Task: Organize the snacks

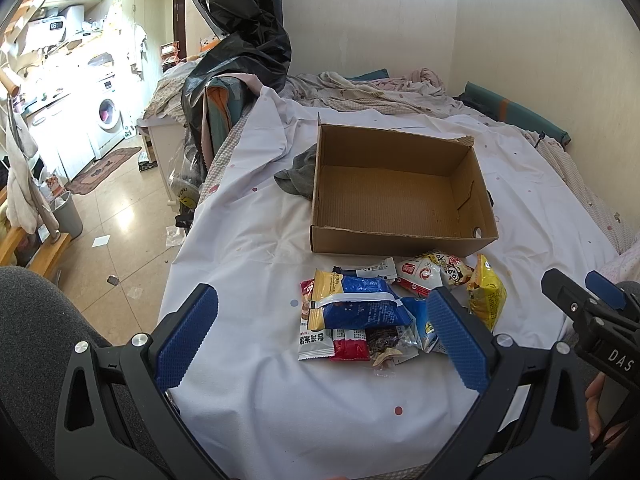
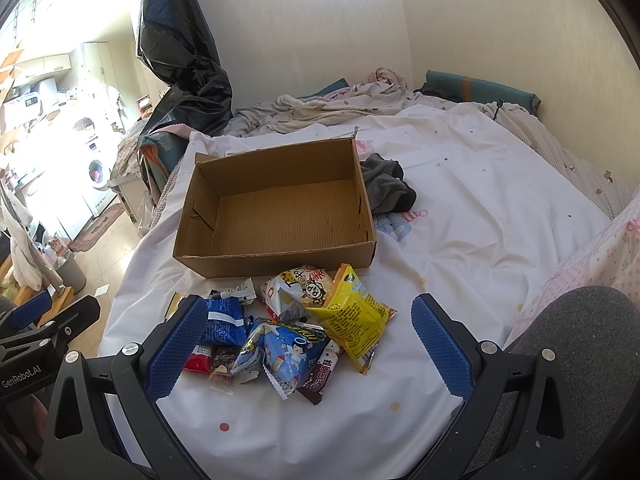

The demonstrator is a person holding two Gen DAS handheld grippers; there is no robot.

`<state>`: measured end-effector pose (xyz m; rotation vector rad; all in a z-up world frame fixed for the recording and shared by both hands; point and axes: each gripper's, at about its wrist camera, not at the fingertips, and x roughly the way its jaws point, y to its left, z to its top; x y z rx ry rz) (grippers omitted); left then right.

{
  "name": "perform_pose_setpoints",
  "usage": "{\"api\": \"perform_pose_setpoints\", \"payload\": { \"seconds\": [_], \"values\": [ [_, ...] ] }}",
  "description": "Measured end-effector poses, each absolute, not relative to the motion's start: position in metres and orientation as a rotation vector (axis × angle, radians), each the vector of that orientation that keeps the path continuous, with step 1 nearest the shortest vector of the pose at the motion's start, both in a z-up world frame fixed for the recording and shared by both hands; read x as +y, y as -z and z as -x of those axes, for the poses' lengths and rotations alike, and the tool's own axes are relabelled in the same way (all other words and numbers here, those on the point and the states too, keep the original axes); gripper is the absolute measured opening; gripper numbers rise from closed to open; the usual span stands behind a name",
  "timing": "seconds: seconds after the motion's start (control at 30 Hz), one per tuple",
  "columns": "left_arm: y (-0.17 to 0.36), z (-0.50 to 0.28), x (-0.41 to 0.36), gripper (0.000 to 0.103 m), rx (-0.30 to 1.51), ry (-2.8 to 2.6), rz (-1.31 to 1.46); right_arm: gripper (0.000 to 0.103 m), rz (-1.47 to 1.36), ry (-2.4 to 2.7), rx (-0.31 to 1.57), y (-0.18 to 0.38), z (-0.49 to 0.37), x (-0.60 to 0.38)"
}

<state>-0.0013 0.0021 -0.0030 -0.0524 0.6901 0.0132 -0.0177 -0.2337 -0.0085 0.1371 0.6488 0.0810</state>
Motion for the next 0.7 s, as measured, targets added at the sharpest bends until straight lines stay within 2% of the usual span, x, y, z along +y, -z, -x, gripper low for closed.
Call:
{"api": "perform_pose_setpoints", "payload": {
  "seconds": [0.4,0.7],
  "values": [
    [-0.005,-0.006,0.008,0.103,0.711,-0.006,0.060,0.103,-0.215,-0.128,0.701,-0.002,0.004,-0.248],
    [-0.019,-0.055,0.004,0.103,0.802,-0.003,0.018,0.103,-0.344,-0.167,0.811,-0.013,-0.047,-0.288]
  ]
}}
